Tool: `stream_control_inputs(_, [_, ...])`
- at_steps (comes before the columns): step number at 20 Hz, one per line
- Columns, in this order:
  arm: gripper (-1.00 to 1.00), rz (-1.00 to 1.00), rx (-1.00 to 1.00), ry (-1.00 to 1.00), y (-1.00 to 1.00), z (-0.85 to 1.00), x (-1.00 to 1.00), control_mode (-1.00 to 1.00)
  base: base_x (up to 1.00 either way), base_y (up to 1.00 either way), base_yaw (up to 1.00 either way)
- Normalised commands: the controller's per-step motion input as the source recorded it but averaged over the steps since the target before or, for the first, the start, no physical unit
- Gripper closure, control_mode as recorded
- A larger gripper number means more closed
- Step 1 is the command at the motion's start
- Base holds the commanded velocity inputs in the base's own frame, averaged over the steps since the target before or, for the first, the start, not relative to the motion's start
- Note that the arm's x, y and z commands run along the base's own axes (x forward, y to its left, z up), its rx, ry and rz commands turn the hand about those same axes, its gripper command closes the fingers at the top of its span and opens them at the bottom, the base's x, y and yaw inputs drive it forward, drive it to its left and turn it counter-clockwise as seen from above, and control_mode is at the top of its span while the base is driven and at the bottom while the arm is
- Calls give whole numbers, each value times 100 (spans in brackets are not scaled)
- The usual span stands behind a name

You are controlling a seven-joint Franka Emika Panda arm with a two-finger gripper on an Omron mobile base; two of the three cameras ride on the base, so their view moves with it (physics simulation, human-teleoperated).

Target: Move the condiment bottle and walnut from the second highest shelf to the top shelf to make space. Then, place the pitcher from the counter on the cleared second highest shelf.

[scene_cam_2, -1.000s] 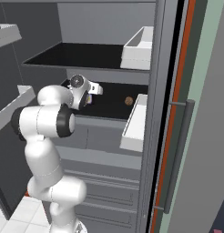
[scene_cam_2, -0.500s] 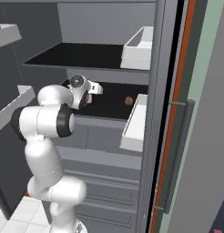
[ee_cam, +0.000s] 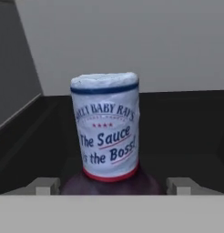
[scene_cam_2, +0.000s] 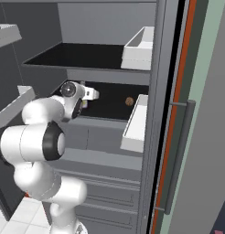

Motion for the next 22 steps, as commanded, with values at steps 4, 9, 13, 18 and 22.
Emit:
stream_control_inputs(4, [100, 0, -2, 0, 0, 88, -94, -100, 0, 0, 0])
stream_control_inputs(9, [100, 0, -1, 0, -5, 100, -87, -100, 0, 0, 0])
stream_control_inputs(13, [100, 0, 0, -7, -2, 100, -93, -100, 0, 0, 0])
stream_control_inputs(18, [100, 0, 0, -24, 0, 88, -96, -100, 0, 0, 0])
stream_control_inputs(22, [100, 0, 0, -25, 0, 93, -60, -100, 0, 0, 0])
